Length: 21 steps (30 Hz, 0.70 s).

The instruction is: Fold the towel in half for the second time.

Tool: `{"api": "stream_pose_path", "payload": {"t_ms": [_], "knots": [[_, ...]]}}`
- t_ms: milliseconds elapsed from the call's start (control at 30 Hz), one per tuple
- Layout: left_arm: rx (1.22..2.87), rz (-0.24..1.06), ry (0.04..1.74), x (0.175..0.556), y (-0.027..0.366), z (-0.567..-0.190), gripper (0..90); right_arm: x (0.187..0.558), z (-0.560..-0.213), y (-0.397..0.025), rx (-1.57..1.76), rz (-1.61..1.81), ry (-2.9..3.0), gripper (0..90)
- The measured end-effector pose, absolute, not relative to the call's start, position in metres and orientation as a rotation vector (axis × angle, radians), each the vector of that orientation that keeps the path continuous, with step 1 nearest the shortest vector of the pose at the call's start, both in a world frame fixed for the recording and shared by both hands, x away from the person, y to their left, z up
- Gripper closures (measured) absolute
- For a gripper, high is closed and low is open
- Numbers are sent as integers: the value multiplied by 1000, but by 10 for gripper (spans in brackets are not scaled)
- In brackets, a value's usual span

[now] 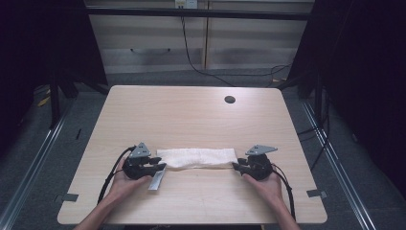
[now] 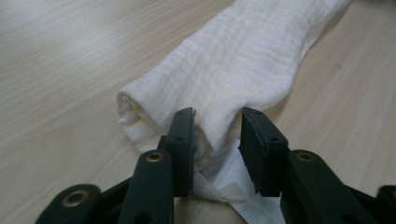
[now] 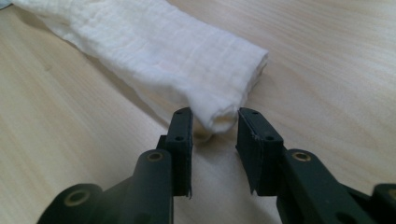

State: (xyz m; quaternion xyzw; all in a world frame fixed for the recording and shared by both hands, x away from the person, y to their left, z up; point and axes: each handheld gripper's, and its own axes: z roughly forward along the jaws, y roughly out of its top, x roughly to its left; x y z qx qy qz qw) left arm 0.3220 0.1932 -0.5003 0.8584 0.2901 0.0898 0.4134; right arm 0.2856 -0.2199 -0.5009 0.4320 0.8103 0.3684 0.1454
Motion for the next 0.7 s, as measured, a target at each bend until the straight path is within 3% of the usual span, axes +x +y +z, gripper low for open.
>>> {"api": "stream_pose_path", "payload": {"t_ms": [433, 700], "knots": [[2060, 208, 753, 300, 219, -471, 379, 259, -472, -235, 1273, 1280, 2216, 495], [2054, 215, 806, 285, 244, -471, 292, 242, -466, -256, 1304, 1289, 2129, 432]]}}
